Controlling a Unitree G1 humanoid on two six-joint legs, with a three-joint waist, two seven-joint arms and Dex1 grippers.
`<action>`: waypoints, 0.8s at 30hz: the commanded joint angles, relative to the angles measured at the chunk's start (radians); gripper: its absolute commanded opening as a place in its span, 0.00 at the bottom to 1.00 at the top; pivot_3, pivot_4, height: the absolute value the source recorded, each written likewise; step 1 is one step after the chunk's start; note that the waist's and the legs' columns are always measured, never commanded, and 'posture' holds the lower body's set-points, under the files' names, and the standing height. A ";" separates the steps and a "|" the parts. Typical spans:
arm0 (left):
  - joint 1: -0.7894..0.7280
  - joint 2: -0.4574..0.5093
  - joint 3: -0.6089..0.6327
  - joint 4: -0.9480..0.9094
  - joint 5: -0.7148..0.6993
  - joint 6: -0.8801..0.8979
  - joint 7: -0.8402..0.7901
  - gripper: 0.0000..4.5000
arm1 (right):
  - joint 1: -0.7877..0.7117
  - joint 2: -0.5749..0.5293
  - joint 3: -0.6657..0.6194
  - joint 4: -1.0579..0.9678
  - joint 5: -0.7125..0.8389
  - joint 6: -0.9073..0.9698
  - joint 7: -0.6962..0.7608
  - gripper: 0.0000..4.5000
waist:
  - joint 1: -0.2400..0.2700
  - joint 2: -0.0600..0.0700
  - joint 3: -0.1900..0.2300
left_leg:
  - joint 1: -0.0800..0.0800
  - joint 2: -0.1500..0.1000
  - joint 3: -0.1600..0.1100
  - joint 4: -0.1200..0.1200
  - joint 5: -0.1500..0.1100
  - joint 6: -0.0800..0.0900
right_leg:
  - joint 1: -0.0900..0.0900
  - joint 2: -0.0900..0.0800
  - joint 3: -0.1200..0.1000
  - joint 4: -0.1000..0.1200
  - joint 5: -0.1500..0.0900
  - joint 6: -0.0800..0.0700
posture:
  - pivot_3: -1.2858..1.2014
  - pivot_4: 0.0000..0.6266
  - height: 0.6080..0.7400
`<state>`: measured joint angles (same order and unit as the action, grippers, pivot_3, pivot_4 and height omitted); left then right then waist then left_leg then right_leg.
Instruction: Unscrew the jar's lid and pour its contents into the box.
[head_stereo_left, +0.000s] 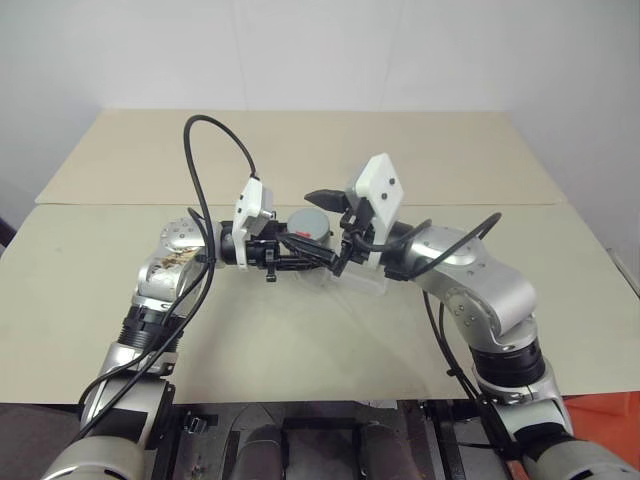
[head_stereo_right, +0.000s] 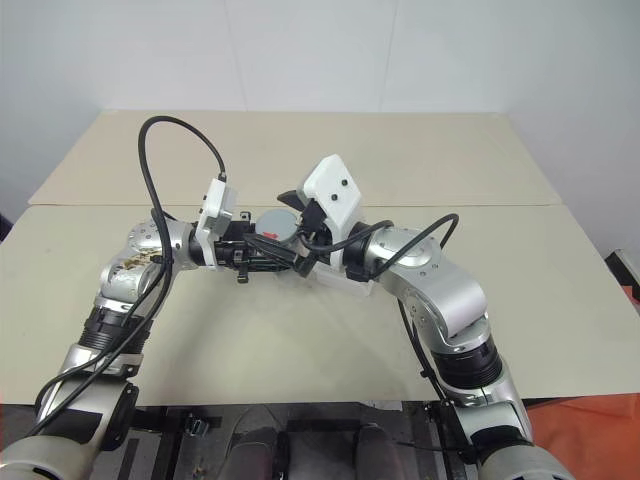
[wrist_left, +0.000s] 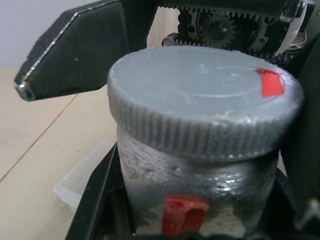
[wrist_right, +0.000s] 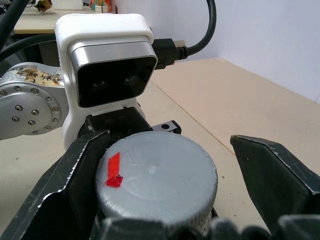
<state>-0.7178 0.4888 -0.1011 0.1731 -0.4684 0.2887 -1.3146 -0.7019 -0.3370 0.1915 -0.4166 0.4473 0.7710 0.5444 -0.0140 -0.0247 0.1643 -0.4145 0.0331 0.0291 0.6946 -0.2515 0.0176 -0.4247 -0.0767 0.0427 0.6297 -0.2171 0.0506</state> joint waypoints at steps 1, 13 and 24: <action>-0.014 0.024 0.024 -0.039 -0.019 -0.003 -0.034 0.44 | -0.018 -0.037 -0.074 -0.003 -0.001 -0.018 0.003 0.98 | 0.001 0.000 0.000 | 0.000 0.000 0.000 0.000 0.000 0.000 | 0.000 0.000 0.000 0.000 0.000 0.000 | 0.52 0.24 1.00; 0.014 0.070 0.041 -0.065 -0.055 0.017 -0.076 0.44 | 0.033 -0.112 -0.170 -0.049 0.101 -0.004 0.031 0.98 | 0.000 0.000 0.000 | 0.000 0.000 0.000 0.000 0.000 0.000 | 0.000 0.000 0.000 -0.001 0.000 0.000 | 0.52 0.24 1.00; 0.021 0.073 0.044 -0.070 -0.058 0.018 -0.076 0.44 | 0.112 -0.169 -0.189 -0.107 0.150 -0.008 0.065 0.98 | 0.000 0.000 0.000 | 0.000 0.000 0.000 0.000 0.000 0.000 | 0.000 0.000 0.000 -0.002 0.000 0.000 | 0.52 0.24 1.00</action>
<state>-0.6863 0.5610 -0.0765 0.1340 -0.5117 0.3095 -1.3871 -0.5797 -0.4977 0.0242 -0.4769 0.5760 0.7714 0.6032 -0.0142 -0.0247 0.1643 -0.4145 0.0332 0.0292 0.6945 -0.2515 0.0176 -0.4246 -0.0767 0.0430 0.6273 -0.2171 0.0506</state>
